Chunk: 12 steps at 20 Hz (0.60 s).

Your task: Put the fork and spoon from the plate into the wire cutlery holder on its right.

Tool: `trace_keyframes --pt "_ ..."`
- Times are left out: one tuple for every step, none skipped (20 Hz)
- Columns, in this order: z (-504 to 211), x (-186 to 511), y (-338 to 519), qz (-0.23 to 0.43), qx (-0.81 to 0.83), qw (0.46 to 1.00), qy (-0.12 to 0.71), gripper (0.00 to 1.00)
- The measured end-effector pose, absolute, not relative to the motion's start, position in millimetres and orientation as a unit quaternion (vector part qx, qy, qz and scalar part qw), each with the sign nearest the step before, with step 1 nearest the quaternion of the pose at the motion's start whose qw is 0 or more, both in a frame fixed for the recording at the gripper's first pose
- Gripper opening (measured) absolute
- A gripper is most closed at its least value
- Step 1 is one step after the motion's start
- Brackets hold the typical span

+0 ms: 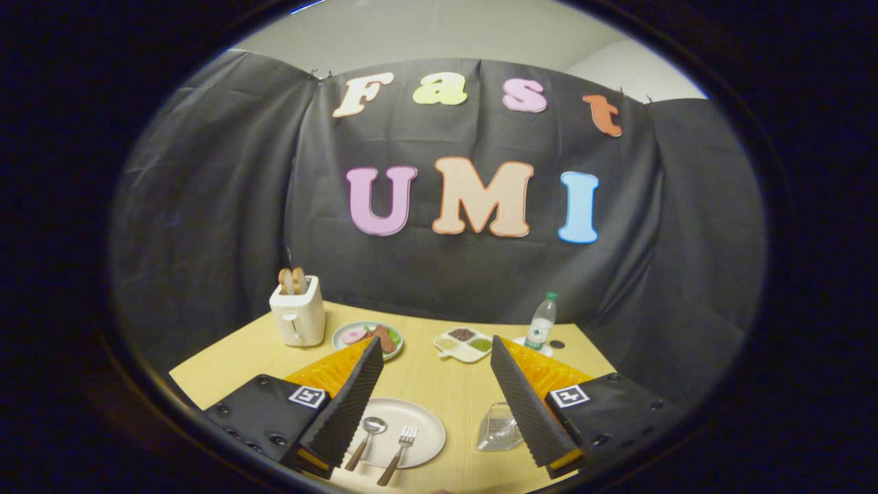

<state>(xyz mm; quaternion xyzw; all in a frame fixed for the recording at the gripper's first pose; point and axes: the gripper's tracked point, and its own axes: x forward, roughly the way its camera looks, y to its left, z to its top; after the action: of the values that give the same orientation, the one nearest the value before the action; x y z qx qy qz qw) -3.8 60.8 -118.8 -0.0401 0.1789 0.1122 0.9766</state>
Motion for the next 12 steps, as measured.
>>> trace_keyframes --pt "-126.1 -5.5 63.4 0.116 -0.043 0.974 0.191 1.0" --pt "-135.9 -7.1 66.3 0.119 -0.043 0.971 0.202 1.0" --pt "-143.7 -7.6 68.9 0.123 -0.042 0.968 0.214 1.0" --pt "-153.0 -8.2 71.1 0.125 -0.041 0.965 0.226 1.0" --pt "-160.5 -9.4 72.5 0.127 -0.041 0.962 0.237 1.0" --pt "-168.8 -10.6 73.3 0.128 -0.041 0.96 0.247 1.0" --pt "-176.3 -10.1 75.0 0.13 -0.043 0.957 0.257 1.0" --pt "-184.4 -11.4 76.1 0.133 -0.045 0.954 0.266 1.0" --pt "-191.7 -12.3 77.7 0.134 -0.048 0.951 0.275 1.0" --pt "-201.4 -14.0 79.7 0.138 -0.051 0.947 0.284 1.0" --pt "-210.2 -14.6 81.0 0.142 -0.053 0.944 0.293 1.0" --pt "-220.8 -17.4 83.2 0.145 -0.056 0.94 0.303 1.0"
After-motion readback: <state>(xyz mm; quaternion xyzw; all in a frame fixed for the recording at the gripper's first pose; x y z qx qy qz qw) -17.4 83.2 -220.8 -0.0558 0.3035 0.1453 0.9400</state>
